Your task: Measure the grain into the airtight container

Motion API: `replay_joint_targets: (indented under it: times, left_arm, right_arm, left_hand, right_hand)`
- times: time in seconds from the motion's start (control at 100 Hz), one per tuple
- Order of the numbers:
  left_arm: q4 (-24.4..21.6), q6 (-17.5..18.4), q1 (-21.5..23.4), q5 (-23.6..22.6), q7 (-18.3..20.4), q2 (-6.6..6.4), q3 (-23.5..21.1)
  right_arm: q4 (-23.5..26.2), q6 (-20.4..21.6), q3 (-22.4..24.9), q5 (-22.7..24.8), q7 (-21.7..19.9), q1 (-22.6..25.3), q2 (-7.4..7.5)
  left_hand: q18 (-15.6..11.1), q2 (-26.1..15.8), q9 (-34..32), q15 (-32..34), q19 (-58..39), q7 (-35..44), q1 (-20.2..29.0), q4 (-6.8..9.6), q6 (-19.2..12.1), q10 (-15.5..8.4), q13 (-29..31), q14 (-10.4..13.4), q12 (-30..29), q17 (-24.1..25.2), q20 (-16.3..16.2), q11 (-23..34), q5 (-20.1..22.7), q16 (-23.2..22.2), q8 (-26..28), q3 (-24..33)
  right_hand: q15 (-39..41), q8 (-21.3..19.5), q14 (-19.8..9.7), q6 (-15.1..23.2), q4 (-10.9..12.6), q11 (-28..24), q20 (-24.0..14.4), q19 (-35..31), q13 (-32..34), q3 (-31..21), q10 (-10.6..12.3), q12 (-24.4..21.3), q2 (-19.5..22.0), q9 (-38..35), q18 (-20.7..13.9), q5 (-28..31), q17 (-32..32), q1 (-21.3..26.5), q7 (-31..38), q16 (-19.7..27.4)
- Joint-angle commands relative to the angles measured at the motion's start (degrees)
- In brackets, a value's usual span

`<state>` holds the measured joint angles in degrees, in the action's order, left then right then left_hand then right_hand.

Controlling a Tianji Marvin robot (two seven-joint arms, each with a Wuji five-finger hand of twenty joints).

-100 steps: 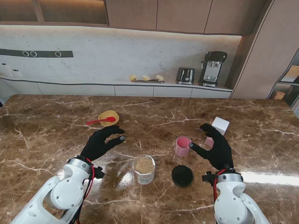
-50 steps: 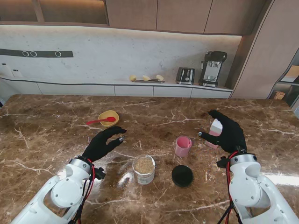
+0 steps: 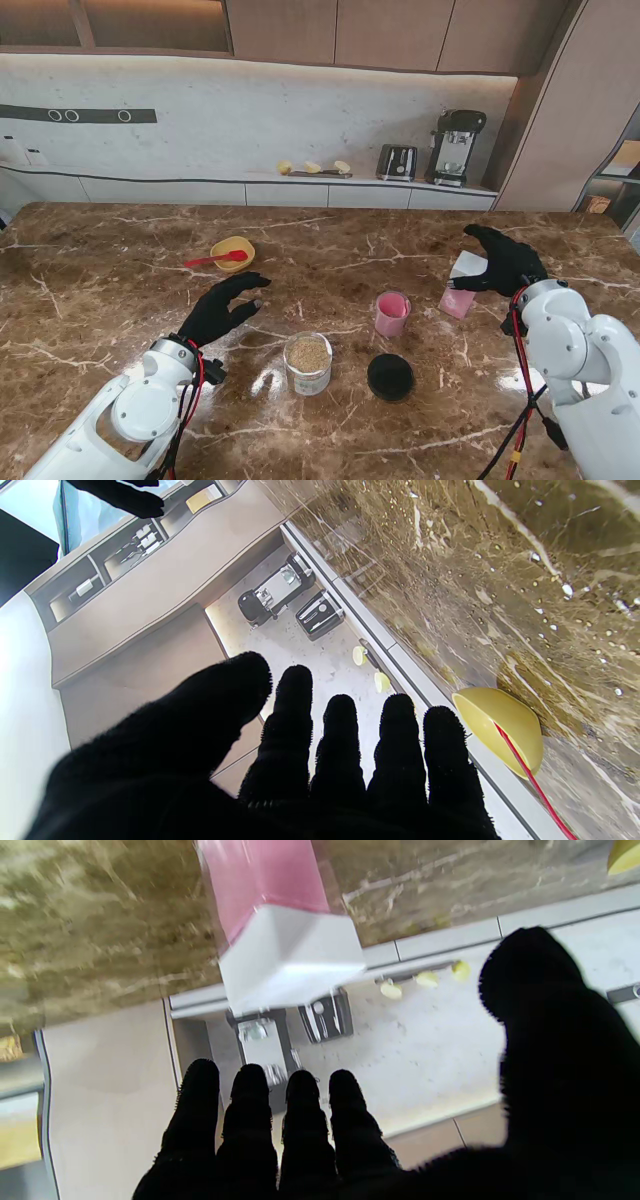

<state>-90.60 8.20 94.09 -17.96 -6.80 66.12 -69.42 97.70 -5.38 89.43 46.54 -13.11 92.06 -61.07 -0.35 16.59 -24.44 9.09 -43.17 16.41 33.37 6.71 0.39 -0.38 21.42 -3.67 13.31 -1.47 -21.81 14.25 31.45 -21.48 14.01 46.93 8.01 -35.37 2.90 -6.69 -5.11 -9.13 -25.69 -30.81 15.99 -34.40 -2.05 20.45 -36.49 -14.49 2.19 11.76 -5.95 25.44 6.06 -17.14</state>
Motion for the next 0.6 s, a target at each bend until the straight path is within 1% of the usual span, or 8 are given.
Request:
replay_joint_targets:
  times: [0.0, 0.04, 0.12, 0.25, 0.34, 0.39, 0.48, 0.59]
  left_arm:
    - [0.05, -0.18, 0.34, 0.01, 0.42, 0.12, 0.04]
    - [-0.04, -0.19, 0.38, 0.02, 0.65, 0.07, -0.07]
    - [-0.25, -0.4, 0.43, -0.07, 1.2, -0.07, -0.35]
    - [-0.39, -0.4, 0.45, -0.2, 1.55, -0.17, -0.64]
    - [-0.33, -0.29, 0.47, -0.29, 1.58, -0.19, -0.73]
    - [-0.38, -0.36, 0.55, -0.27, 1.58, -0.18, -0.77]
    - [-0.48, -0.55, 0.7, -0.19, 1.82, -0.23, -0.91]
    - [-0.74, -0.84, 0.95, -0.24, 2.13, -0.32, -1.11]
  right_arm:
    - [-1.51, -1.49, -0.34, -0.03, -2.83, -1.48, 1.01]
    - [-2.24, -1.72, -0.72, 0.25, -4.63, -2.46, 1.34]
    - [-4.13, -1.8, -1.77, 1.03, -7.19, -4.54, 1.87]
    - [-7.12, -1.87, -3.61, 1.74, -10.03, -7.61, 2.46]
    - [-8.86, -1.46, -4.96, 3.35, -12.04, -9.45, 2.89]
    - [-9.82, -0.92, -5.69, 4.4, -13.09, -10.42, 3.14]
    - [-11.65, -0.11, -7.09, 4.69, -14.48, -12.13, 3.45]
    - [-13.6, 0.71, -8.78, 5.62, -15.54, -13.81, 3.73]
  left_hand:
    - [-2.21, 0.91, 2.43, -1.53, 1.51, 0.32, -1.54, -1.39, -1.92, -2.09, -2.38, 2.93, -0.81, 1.32, 0.93, -0.9, -1.25, 0.68, -0.02, 1.29]
    - [-1.9, 0.71, 2.38, -1.54, 1.54, 0.28, -1.79, -1.63, -1.9, -2.12, -2.34, 2.91, -0.83, 1.28, 0.95, -0.92, -1.33, 0.7, -0.04, 0.96]
    - [-1.2, -0.13, 2.43, -1.63, 1.52, 0.22, -2.47, -2.53, -1.94, -1.98, -2.32, 2.87, -0.93, 1.02, 0.93, -1.08, -1.39, 0.75, -0.03, -1.53]
    - [-1.07, -0.28, 2.38, -1.68, 1.58, 0.18, -2.31, -2.52, -2.01, -1.94, -2.27, 2.99, -0.97, 0.99, 0.95, -1.14, -1.27, 0.78, 0.0, -2.28]
    - [-1.0, -0.4, 2.35, -1.73, 1.63, 0.13, -2.27, -2.39, -1.98, -1.9, -2.25, 2.88, -1.0, 0.99, 0.97, -1.18, -1.23, 0.8, 0.04, -2.49]
    - [-0.92, -0.48, 2.32, -1.73, 1.62, 0.12, -2.31, -2.37, -1.95, -1.87, -2.22, 2.89, -1.01, 0.94, 0.96, -1.18, -1.18, 0.8, 0.06, -2.67]
    - [-0.73, -0.71, 2.29, -1.77, 1.65, 0.1, -2.43, -2.35, -1.88, -1.83, -2.25, 2.83, -1.02, 0.96, 0.96, -1.2, -1.07, 0.8, 0.1, -3.11]
    - [-0.56, -1.14, 2.2, -1.74, 1.66, 0.03, -2.73, -2.49, -2.0, -1.85, -2.18, 2.71, -1.04, 0.97, 0.96, -1.22, -1.03, 0.78, 0.15, -4.16]
  right_hand:
    - [-1.16, 0.66, 1.57, -1.23, 1.04, 1.26, 1.31, 1.31, -3.03, 1.15, -1.42, -1.14, 0.44, 3.4, 0.71, -3.75, 0.64, -0.86, -1.7, 1.68]
    - [-1.39, 0.6, 2.16, -1.68, 1.02, 1.49, 1.29, 1.27, -3.29, 1.22, -1.87, -1.34, 0.67, 4.53, 1.08, -4.96, 0.33, -1.41, -2.2, 1.97]
    - [-1.36, 1.46, 3.27, -2.42, 0.86, 1.83, 1.1, 0.85, -3.52, 0.82, -2.58, -2.83, 0.81, 5.89, 1.87, -4.3, -0.75, -2.26, -6.55, 3.38]
    - [-0.16, 1.19, 4.04, -1.42, 0.72, 0.44, 0.19, -1.53, -1.59, 0.86, -2.67, -2.07, 0.95, 5.57, 3.26, -4.02, -3.54, -2.95, -6.49, 3.07]
    - [1.54, -2.62, 3.53, -0.79, 0.52, -2.28, -0.34, -3.54, 0.76, 1.06, -2.4, -0.05, 1.05, 5.14, 3.52, -4.57, -5.34, -3.11, -4.74, 1.84]
    - [2.98, -6.6, 3.05, -0.25, 0.48, -4.45, -0.79, -5.18, 2.1, 1.04, -2.03, 2.06, 1.04, 4.68, 3.58, -5.41, -6.42, -3.22, -2.51, 0.14]
    - [6.13, -11.11, 2.39, 1.25, 0.35, -7.37, -1.47, -8.37, 7.17, 1.26, -0.84, 4.89, 0.85, 3.07, 4.06, -6.26, -9.94, -2.34, 0.2, -2.74]
    - [8.94, -16.15, 1.83, 5.23, 0.11, -10.77, -1.41, -12.18, 12.6, 1.99, 0.86, 7.8, 0.56, 0.32, 4.74, -6.62, -14.02, -0.47, 4.37, -5.34]
